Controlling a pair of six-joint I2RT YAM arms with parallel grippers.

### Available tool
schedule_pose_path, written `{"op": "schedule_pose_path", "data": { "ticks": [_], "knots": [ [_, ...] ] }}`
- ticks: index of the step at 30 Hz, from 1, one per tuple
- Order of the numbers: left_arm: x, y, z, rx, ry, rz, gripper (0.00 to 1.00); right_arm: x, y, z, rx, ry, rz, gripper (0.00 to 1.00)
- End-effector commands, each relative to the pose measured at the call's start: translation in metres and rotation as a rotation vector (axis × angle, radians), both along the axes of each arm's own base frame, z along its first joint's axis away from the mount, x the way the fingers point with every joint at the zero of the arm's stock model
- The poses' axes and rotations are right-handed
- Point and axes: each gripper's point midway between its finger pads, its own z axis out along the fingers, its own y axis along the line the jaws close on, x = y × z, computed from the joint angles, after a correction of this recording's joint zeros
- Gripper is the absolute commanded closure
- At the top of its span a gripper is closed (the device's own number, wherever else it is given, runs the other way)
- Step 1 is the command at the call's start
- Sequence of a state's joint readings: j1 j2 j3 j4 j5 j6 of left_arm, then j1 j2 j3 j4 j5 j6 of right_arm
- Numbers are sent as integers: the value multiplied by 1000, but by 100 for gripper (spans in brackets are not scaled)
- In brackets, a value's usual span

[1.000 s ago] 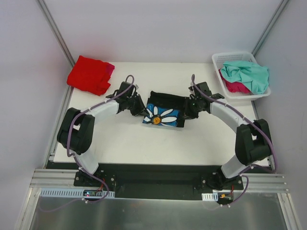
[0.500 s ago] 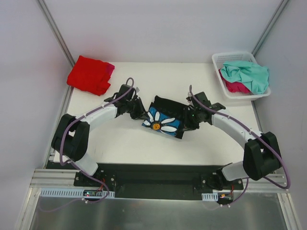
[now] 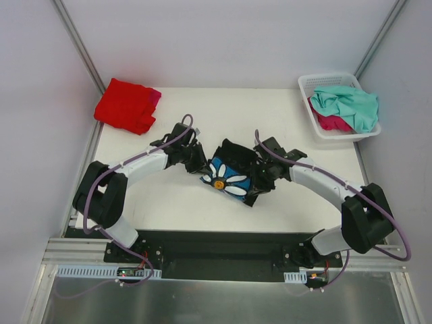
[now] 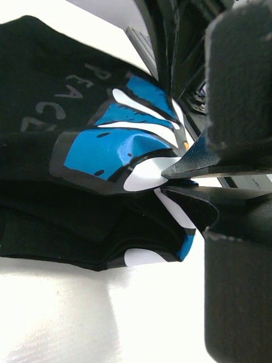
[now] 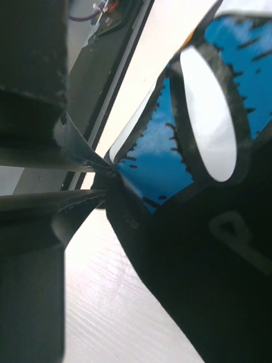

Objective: Fold and stack the t-shirts

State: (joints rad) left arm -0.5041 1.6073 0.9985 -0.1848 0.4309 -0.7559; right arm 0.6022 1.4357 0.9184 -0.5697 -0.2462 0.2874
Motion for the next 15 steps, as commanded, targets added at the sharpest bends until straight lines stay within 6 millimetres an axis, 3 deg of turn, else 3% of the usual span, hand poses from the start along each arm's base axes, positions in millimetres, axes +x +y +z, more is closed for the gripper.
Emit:
{"op": "schedule_pose_path", "data": {
  "ticks": [1, 6, 10, 15],
  "knots": [
    [1, -1, 24, 9, -43, -16, 94, 23, 11, 36, 19, -79, 5, 76],
    [-2, 7, 22, 47, -35, -13, 94, 24, 3, 45, -12, -106, -11, 75],
    [-10, 10, 19, 50, -23, -12, 94, 30, 8, 58, 20, -146, -11, 74],
    [-14, 14, 16, 55, -18, -9, 94, 26, 14, 47, 22, -83, 3, 73]
  ]
}}
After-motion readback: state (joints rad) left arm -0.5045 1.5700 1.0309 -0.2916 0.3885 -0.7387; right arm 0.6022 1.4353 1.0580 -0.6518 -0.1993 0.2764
